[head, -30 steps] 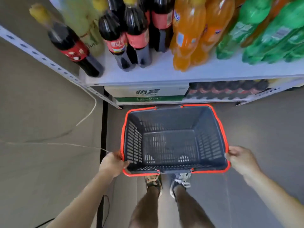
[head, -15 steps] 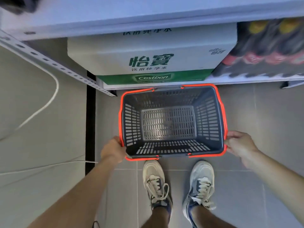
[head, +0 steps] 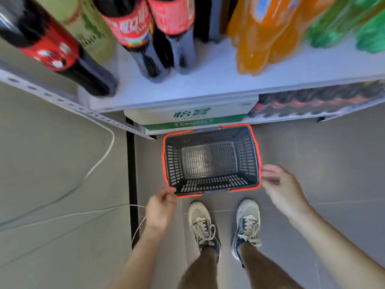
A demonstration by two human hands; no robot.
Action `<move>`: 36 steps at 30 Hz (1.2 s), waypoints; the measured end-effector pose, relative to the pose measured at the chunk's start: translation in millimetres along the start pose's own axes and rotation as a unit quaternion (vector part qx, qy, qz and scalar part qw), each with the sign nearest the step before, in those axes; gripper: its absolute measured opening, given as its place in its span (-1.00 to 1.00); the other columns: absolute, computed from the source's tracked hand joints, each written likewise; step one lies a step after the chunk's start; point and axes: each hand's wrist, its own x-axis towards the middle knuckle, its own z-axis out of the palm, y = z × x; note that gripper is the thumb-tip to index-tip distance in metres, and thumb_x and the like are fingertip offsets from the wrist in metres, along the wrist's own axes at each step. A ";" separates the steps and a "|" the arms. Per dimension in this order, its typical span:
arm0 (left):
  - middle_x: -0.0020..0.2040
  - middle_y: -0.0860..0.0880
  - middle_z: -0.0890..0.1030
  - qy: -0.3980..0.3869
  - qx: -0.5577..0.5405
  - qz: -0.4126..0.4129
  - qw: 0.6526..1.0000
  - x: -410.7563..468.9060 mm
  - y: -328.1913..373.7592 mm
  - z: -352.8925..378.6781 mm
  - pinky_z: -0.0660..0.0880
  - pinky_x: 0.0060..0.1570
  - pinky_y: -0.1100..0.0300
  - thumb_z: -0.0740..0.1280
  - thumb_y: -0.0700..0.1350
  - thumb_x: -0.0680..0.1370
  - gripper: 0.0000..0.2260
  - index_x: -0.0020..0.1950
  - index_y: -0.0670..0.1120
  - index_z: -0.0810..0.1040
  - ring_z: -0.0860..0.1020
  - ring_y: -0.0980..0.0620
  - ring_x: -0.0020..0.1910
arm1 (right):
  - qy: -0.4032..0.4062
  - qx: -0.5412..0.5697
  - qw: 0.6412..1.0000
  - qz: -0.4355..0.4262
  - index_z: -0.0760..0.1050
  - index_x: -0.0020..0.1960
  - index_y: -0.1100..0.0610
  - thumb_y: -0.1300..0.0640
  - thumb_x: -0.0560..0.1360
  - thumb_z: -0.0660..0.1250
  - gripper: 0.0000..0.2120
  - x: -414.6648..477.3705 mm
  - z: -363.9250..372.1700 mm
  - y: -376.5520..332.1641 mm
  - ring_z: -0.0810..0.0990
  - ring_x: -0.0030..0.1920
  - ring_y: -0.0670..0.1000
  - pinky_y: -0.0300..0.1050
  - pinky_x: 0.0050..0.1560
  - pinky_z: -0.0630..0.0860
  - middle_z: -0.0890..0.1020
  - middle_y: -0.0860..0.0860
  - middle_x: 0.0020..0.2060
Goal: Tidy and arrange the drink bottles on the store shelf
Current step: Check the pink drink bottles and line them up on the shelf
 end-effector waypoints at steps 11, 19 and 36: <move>-0.34 0.18 0.64 0.061 0.034 0.314 0.947 -273.2 209.6 -169.4 0.40 -0.26 0.49 0.35 -0.36 0.50 -0.65 -0.12 0.12 0.64 0.57 0.21 -0.35 | 0.190 -0.111 0.897 -0.384 0.63 0.02 0.14 0.28 0.47 0.29 -0.80 -252.5 -151.4 -227.9 0.54 -0.14 -0.07 -0.31 -0.15 0.38 0.69 -0.04 -0.18; -0.04 0.19 0.63 0.170 0.070 0.446 0.876 -349.4 300.7 -259.4 0.41 -0.15 0.51 0.33 -0.33 0.53 -0.64 -0.07 0.20 0.58 0.57 0.27 -0.12 | 0.155 -0.072 0.869 -0.465 0.55 0.23 0.19 0.36 0.48 0.34 -0.67 -303.2 -188.4 -313.6 0.54 0.16 0.05 -0.26 0.20 0.32 0.61 0.05 0.13; 0.22 -0.19 0.50 0.170 0.339 0.521 0.764 -284.2 473.0 -320.0 0.37 -0.07 0.06 0.35 -0.03 0.57 -0.54 0.43 -0.09 0.33 0.53 -0.21 0.07 | -0.121 0.039 0.906 -0.403 0.07 0.53 -0.02 0.30 0.52 0.29 -0.31 -273.0 -96.6 -472.1 0.32 0.44 0.04 -0.13 0.29 0.31 0.32 -0.01 0.46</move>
